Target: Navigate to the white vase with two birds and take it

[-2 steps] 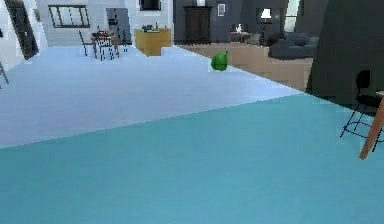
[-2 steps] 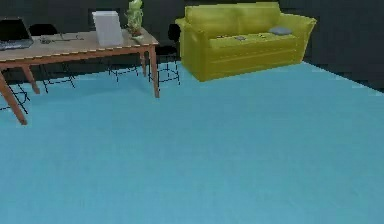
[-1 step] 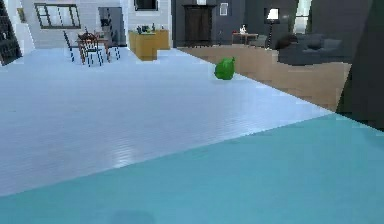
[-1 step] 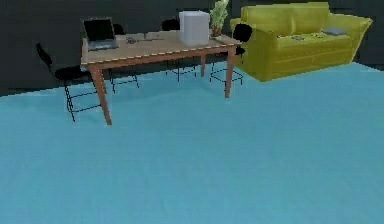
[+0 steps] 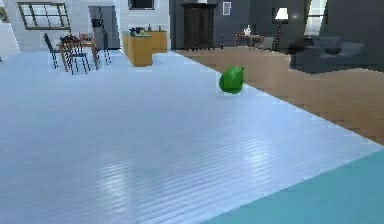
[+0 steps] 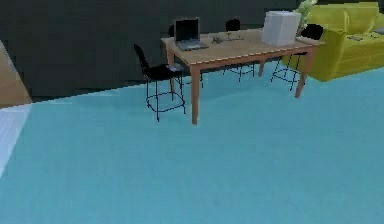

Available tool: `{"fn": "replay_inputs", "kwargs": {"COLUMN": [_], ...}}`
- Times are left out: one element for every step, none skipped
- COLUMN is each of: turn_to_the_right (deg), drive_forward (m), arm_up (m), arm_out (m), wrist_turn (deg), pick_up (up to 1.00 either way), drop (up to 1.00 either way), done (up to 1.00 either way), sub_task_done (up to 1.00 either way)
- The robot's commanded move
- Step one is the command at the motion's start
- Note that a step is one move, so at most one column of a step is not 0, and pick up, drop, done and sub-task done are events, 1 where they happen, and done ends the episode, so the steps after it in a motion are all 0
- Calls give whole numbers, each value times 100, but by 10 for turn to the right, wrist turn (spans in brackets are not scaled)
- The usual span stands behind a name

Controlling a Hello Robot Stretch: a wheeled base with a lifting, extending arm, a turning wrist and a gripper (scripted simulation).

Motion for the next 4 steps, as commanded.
{"fn": "replay_inputs", "kwargs": {"turn_to_the_right": [0,0,0,-30], "drive_forward": [100,100,100,0], "arm_up": [0,0,0,0], "arm_out": [0,0,0,0], "wrist_turn": [0,0,0,0], "pick_up": [0,0,0,0], "drop": [0,0,0,0], "done": [0,0,0,0], "sub_task_done": [0,0,0,0]}}
